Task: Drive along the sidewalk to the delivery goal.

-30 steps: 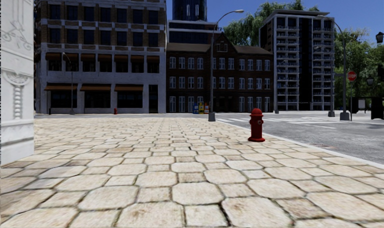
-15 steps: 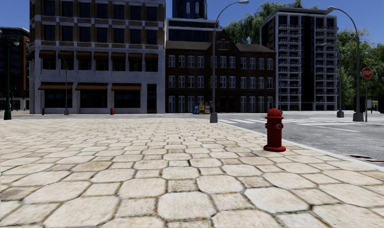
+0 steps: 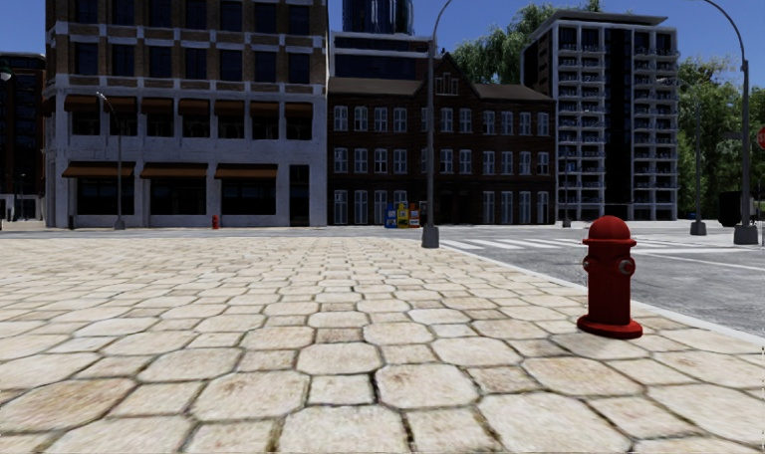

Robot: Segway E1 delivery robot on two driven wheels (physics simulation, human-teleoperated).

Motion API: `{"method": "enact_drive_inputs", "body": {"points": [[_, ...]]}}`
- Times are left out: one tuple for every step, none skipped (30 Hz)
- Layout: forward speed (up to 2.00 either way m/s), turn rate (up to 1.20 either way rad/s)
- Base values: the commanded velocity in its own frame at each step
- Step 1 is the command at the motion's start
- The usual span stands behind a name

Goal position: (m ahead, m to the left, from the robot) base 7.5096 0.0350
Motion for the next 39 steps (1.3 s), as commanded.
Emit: {"method": "enact_drive_inputs", "body": {"points": [[2.00,0.00],[2.00,0.00],[2.00,0.00],[2.00,0.00],[2.00,0.00],[2.00,0.00],[2.00,0.00],[2.00,0.00],[2.00,0.00],[2.00,0.00],[2.00,0.00],[2.00,0.00],[2.00,0.00],[2.00,0.00],[2.00,0.00],[2.00,0.00],[2.00,0.00],[2.00,0.00],[2.00,0.00],[2.00,0.00],[2.00,0.00],[2.00,0.00],[2.00,0.00],[2.00,0.00],[2.00,0.00],[2.00,0.00],[2.00,0.00],[2.00,0.00],[2.00,0.00],[2.00,0.00],[2.00,0.00],[2.00,0.00],[2.00,0.00],[2.00,0.00],[2.00,0.00],[2.00,0.00],[2.00,0.00],[2.00,0.00],[2.00,0.00]]}}
